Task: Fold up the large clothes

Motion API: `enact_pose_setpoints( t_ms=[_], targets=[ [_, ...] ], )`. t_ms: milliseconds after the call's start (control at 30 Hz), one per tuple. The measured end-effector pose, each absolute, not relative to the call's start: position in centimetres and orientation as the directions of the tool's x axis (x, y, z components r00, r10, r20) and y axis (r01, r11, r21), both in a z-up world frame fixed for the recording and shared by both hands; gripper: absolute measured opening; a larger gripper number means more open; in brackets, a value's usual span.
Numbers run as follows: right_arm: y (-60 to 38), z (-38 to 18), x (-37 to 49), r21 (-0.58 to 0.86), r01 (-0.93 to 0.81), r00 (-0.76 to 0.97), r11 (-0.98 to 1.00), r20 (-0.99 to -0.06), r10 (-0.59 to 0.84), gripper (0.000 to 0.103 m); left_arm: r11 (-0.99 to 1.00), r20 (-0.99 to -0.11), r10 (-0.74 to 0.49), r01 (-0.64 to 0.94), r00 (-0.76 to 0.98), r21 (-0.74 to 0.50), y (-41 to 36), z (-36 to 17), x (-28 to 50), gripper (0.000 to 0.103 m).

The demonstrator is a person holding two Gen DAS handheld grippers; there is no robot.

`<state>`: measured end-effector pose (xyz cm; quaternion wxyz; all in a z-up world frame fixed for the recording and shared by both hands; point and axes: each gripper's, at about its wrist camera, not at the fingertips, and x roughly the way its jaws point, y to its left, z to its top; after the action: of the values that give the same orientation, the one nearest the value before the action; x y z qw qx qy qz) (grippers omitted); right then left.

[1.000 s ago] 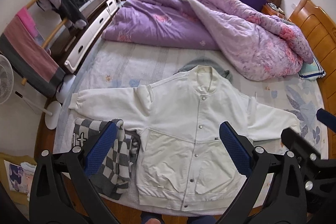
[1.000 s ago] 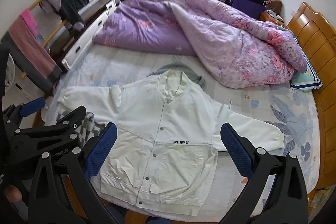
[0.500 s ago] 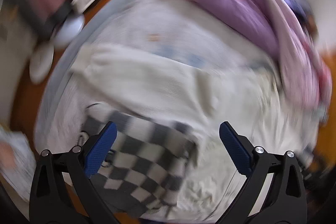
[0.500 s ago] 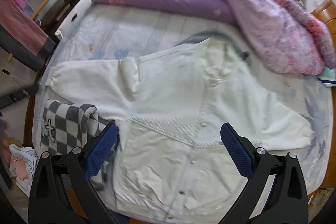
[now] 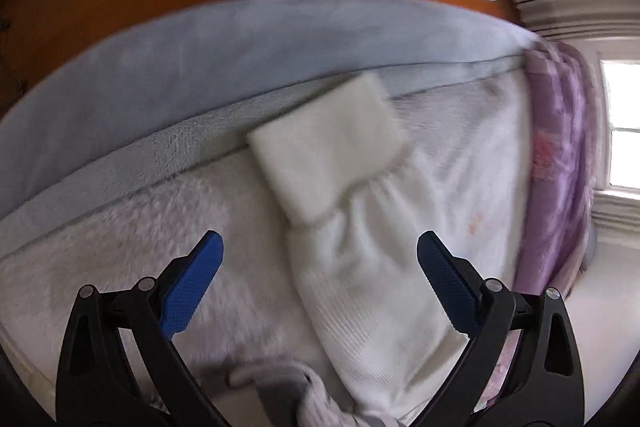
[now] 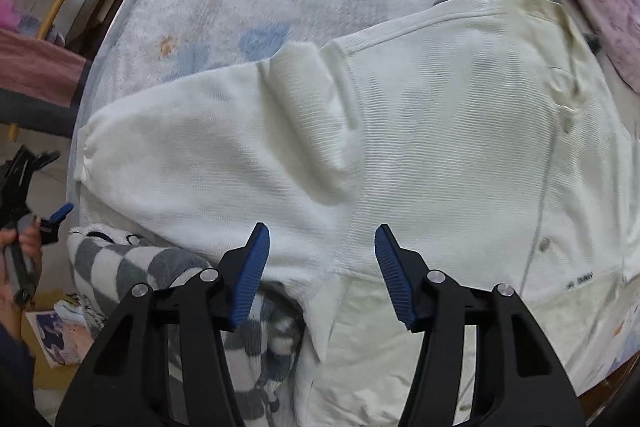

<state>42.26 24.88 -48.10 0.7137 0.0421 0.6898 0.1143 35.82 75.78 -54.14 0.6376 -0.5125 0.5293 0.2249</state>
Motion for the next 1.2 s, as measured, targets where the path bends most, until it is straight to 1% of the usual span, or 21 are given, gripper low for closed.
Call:
enact_pose_setpoints(
  t_ms=[33,67,100,167,200,233,267,300,333,367,467,533,567,633,733,800,900,967,1000,1067,1200],
  targets=[
    [25.1,-48.7,42.4,0.221,-0.104,0.012,0.97,-0.975,0.223,0.05,0.365,-0.903,-0.263,-0.831,0.34,-0.419,76.1,-55.1,35.8,0.092],
    [25.2,-49.1,42.5,0.223,-0.102,0.006,0.969,-0.974,0.225,0.049,0.361,-0.904,-0.268,-0.836,0.332,-0.414,76.1,-56.1,35.7,0.083],
    [25.4,-49.5,42.6,0.228,-0.099,0.001,0.969,-0.973,0.229,0.044,0.368,-0.912,-0.258,-0.841,0.318,-0.398,76.2,-56.3,35.7,0.08],
    [25.4,-50.0,43.1,0.249,-0.086,-0.007,0.965,-0.968,0.249,0.032,0.375,-0.911,-0.229,-0.833,0.342,-0.407,76.3,-56.2,35.6,0.08],
    [25.4,-50.1,43.3,0.249,-0.088,-0.004,0.965,-0.968,0.249,0.027,0.392,-0.917,-0.211,-0.83,0.339,-0.397,76.2,-56.1,35.6,0.069],
    [25.5,-50.3,43.4,0.249,-0.095,-0.001,0.964,-0.968,0.25,0.023,0.417,-0.922,-0.198,-0.823,0.333,-0.386,76.1,-55.9,35.7,0.061],
    [25.5,-50.6,43.7,0.241,-0.1,0.001,0.965,-0.97,0.243,0.016,0.449,-0.921,-0.195,-0.804,0.337,-0.389,75.9,-55.9,36.2,0.041],
    [25.4,-51.0,44.0,0.238,-0.098,-0.004,0.966,-0.971,0.239,0.011,0.466,-0.919,-0.195,-0.792,0.343,-0.395,75.7,-55.7,36.4,0.024],
    [25.2,-51.5,44.1,0.243,-0.089,-0.009,0.966,-0.97,0.243,0.009,0.495,-0.933,-0.16,-0.792,0.321,-0.358,75.6,-55.1,36.4,0.014],
    [24.9,-52.3,44.5,0.252,-0.071,-0.017,0.965,-0.968,0.252,0.005,0.5,-0.929,-0.157,-0.784,0.335,-0.367,75.6,-54.7,36.5,0.009],
    [23.7,-54.1,45.0,0.232,-0.023,-0.024,0.972,-0.973,0.232,0.003,0.521,-0.908,-0.131,-0.752,0.398,-0.405,75.2,-51.5,36.1,0.008],
    [22.8,-56.2,45.3,0.246,0.049,-0.075,0.968,-0.966,0.249,0.003,0.537,-0.879,-0.122,-0.714,0.461,-0.449,74.6,-48.6,35.3,0.008],
    [22.4,-57.5,45.3,0.26,0.079,-0.093,0.962,-0.959,0.267,0.001,0.546,-0.869,-0.119,-0.699,0.48,-0.461,74.1,-47.6,35.7,0.007],
    [22.1,-58.9,45.5,0.283,0.099,-0.102,0.954,-0.951,0.293,0.0,0.567,-0.843,-0.116,-0.662,0.526,-0.49,72.8,-45.2,35.7,0.007],
    [22.2,-59.4,46.1,0.296,0.099,-0.134,0.95,-0.942,0.307,0.0,0.624,-0.797,-0.097,-0.587,0.597,-0.516,69.0,-40.0,36.0,0.007],
    [22.1,-59.6,46.4,0.323,0.086,-0.151,0.942,-0.931,0.333,0.0,0.646,-0.756,-0.118,-0.528,0.644,-0.551,66.1,-37.5,36.9,0.007],
    [20.6,-59.2,46.7,0.437,0.11,-0.152,0.893,-0.88,0.449,0.0,0.681,-0.698,-0.197,-0.417,0.688,-0.603,59.8,-34.2,39.0,0.007],
    [18.3,-57.8,46.3,0.522,0.125,-0.1,0.843,-0.839,0.535,0.0,0.709,-0.674,-0.245,-0.346,0.697,-0.615,54.7,-32.7,40.5,0.008],
    [17.1,-57.1,46.0,0.54,0.128,-0.078,0.832,-0.831,0.551,0.003,0.728,-0.665,-0.274,-0.303,0.695,-0.615,51.8,-32.1,41.0,0.008],
    [13.5,-55.4,45.1,0.566,0.137,-0.026,0.813,-0.818,0.574,0.002,0.745,-0.654,-0.326,-0.241,0.682,-0.622,46.4,-31.7,42.1,0.008],
    [2.9,-52.7,42.1,0.553,0.189,0.08,0.812,-0.832,0.548,0.003,0.754,-0.668,-0.435,-0.161,0.604,-0.636,34.6,-33.9,44.0,0.008]
  ],
)
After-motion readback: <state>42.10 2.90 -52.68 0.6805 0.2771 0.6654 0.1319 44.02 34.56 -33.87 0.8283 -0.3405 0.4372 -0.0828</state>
